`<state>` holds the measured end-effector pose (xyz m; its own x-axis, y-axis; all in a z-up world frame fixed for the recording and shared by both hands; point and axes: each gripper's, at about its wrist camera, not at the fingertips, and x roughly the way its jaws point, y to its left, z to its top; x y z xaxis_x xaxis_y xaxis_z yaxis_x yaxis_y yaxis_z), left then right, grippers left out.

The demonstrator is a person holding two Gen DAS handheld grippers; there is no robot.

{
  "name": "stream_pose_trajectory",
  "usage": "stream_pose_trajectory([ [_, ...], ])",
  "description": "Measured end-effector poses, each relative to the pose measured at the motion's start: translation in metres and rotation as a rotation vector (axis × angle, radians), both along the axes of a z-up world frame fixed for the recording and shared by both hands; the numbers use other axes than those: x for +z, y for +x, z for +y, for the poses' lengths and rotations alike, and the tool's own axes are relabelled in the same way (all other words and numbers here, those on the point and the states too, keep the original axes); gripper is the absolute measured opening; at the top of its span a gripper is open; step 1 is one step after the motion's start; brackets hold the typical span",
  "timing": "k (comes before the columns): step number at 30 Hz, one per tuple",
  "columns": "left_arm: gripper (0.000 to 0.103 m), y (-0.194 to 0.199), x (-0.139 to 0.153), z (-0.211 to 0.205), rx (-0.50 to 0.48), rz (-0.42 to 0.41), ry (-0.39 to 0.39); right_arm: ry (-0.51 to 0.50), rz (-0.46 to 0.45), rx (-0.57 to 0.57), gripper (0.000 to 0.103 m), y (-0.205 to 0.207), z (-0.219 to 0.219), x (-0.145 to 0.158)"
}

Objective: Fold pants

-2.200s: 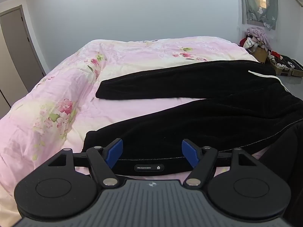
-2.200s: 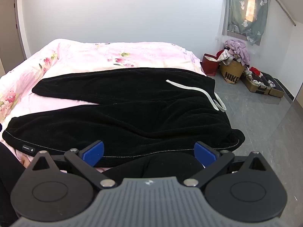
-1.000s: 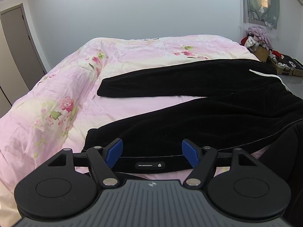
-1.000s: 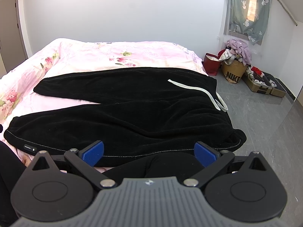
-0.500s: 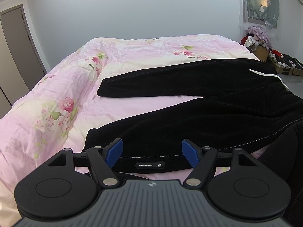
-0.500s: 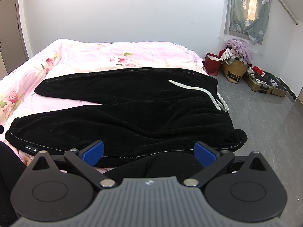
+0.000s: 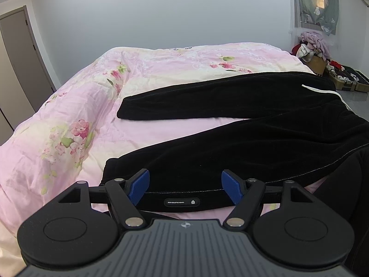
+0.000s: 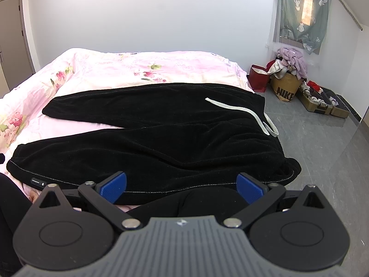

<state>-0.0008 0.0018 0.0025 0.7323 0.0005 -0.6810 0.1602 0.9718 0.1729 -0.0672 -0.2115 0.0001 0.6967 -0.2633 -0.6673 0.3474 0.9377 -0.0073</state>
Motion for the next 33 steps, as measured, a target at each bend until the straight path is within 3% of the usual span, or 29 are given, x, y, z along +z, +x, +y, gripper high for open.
stream_pose_trajectory([
  [27,0.084,-0.0022,-0.0003,0.0013,0.0,0.005,-0.002,0.023,0.008,0.008,0.098,0.0002,-0.0033,0.0018],
  [33,0.084,0.0046,-0.0002,0.0038,-0.036,0.014,0.041,0.014,0.003,0.021,0.098,0.0018,-0.0078,-0.0015],
])
